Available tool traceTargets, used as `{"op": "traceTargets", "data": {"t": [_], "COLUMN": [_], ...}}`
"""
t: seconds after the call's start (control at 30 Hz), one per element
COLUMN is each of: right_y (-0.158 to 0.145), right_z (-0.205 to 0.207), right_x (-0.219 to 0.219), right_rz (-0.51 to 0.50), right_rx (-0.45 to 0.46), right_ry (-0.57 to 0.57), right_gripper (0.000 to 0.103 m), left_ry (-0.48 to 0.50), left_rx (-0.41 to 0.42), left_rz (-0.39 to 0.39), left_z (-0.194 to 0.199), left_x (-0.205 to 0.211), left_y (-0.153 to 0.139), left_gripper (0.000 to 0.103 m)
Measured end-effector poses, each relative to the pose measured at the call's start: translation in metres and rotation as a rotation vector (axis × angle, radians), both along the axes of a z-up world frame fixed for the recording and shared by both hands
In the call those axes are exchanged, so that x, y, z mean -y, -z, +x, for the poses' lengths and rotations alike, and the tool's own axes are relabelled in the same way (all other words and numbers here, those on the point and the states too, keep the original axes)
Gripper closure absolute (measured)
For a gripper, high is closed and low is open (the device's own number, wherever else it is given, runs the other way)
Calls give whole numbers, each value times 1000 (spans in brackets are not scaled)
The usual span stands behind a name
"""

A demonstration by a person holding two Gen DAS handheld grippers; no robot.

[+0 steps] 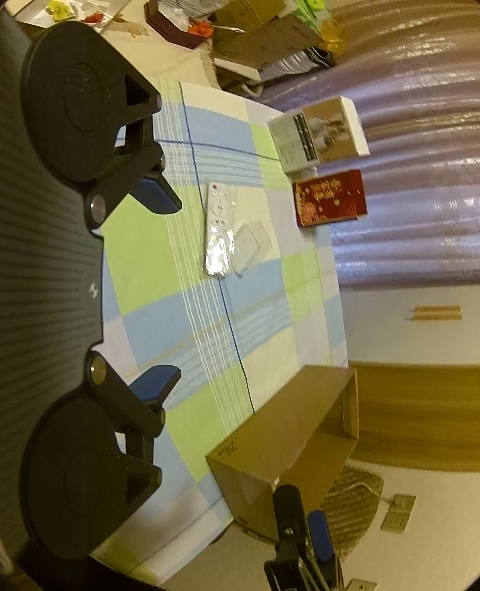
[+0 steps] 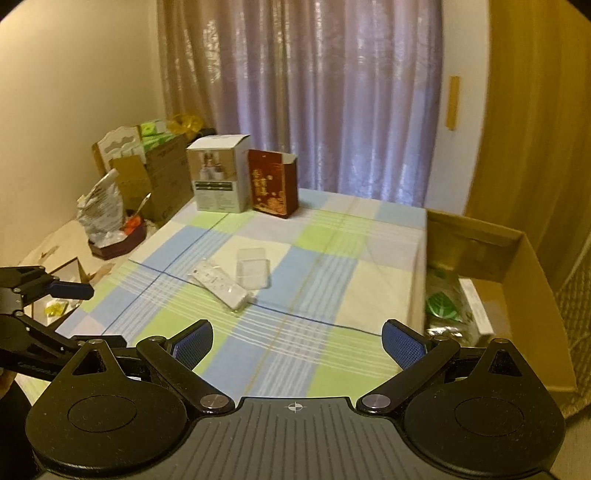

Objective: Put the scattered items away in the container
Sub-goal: 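Move both tools back over the table toward the wrapped remote and clear tray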

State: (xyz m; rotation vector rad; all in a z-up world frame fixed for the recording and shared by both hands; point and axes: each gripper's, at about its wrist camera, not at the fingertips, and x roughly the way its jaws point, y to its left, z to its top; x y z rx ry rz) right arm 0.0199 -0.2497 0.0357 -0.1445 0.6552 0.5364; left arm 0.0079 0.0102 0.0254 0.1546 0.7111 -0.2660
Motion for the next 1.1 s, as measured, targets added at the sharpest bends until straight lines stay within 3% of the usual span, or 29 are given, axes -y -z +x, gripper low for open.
{"op": "traceTargets", "data": {"t": [0.47,0.87,1.1], "right_y": [42,92,109], "right_z": [46,139,192], "right_x": [-61,-83,-83], "right_rz": [-59,-43,16], "right_rx": [-17,-82,-131], "right_ry": [-127,-60,6], "right_gripper": [1,1,1], "left_ry": [-138,-267,-380], "left_rx": [-36,-63,-56], "left_rz": [-16,-88,-170], "left_z": [46,125,166], "left_x": [-37,-27,-9], "left_y": [35,88,112], "left_gripper": [14,14,8]}}
